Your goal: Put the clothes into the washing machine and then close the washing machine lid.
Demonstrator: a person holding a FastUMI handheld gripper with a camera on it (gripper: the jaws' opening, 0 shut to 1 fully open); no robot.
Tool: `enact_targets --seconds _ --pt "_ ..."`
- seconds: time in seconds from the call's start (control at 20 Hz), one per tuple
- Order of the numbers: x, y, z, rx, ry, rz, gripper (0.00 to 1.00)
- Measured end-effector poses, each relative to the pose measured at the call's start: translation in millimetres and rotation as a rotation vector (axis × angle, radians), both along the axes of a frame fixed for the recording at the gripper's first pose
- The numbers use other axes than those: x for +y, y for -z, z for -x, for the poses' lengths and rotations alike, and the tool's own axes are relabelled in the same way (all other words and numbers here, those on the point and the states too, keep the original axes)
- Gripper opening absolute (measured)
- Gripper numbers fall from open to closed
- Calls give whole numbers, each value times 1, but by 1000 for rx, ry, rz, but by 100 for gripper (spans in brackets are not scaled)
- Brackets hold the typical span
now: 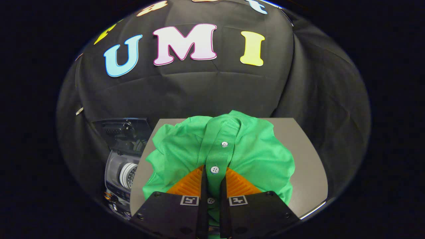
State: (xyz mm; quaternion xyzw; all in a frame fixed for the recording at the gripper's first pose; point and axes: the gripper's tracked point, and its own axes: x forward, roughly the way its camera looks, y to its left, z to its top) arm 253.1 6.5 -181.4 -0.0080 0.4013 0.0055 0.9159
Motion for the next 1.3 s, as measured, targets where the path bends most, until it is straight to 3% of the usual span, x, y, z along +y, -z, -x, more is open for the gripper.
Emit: enact_targets --seconds 0.05,0.1,0.45,1.0,1.3 --pt "-1 4 -4 1 15 -28 18" --pt "-1 1 -3 4 27 -51 11" --pt "3 -44 -3 -41 27 -148 10" --pt "79 -228 5 -272 -104 -176 10" --pt "172 -247 29 -286 -224 -236 10"
